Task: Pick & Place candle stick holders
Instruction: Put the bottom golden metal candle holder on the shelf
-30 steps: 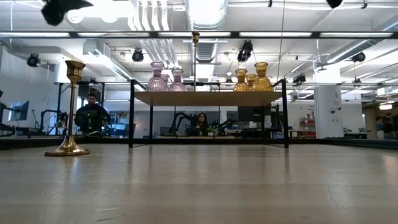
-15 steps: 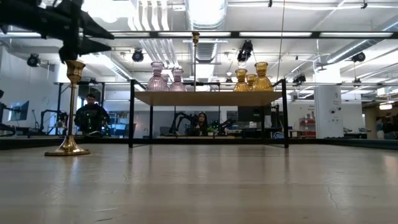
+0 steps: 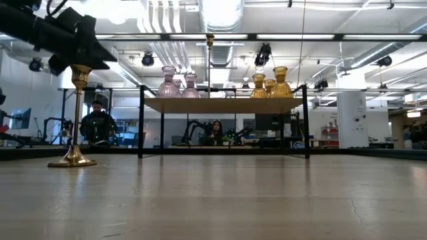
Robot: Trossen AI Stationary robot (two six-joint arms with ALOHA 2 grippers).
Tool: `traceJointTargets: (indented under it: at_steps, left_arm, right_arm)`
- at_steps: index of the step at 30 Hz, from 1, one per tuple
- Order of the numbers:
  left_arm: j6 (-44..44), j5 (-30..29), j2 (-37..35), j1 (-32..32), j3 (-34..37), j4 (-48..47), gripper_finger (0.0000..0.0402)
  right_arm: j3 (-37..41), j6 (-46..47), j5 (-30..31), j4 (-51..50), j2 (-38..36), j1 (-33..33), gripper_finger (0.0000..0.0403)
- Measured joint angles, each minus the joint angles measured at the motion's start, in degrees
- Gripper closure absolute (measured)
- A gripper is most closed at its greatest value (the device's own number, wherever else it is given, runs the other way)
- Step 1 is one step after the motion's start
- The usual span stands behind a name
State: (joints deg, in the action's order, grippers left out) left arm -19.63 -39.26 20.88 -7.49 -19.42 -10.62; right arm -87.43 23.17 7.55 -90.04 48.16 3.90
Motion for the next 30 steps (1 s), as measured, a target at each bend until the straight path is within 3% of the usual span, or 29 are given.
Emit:
traceJointTargets:
  at_steps: [2,7,13,18,22,25,30]
  left_arm:
    - [3.5,-2.7,0.0,0.3,0.0,-3.1,0.0216]
    - [8.2,-3.1,0.1,0.3,0.0,-5.4,0.0216]
    - [17.0,-3.2,0.1,0.3,0.0,-5.5,0.0216]
    - [18.5,-3.1,0.1,0.3,0.0,-5.9,0.0215]
    - [18.2,-3.1,0.2,0.3,0.0,-6.0,0.0216]
    - [18.2,-3.1,0.2,0.3,0.0,-6.0,0.0215]
    - [18.2,-3.1,0.2,0.3,0.0,-6.0,0.0215]
  right_arm:
    - [0.0,0.0,-0.1,0.0,-1.0,0.0,0.0394]
    - [2.1,0.4,-0.3,0.0,-3.8,0.0,0.0394]
    - [9.3,-3.0,-7.7,3.6,-5.2,0.0,0.0394]
    - [14.8,-12.8,-14.9,17.6,-1.6,0.0,0.0394]
    - [17.2,-25.8,-15.5,27.7,4.0,0.0,0.0394]
    - [18.3,-33.3,-15.2,28.0,8.0,0.0,0.0394]
    - [25.3,-38.1,-16.3,19.1,9.1,0.0,0.0394]
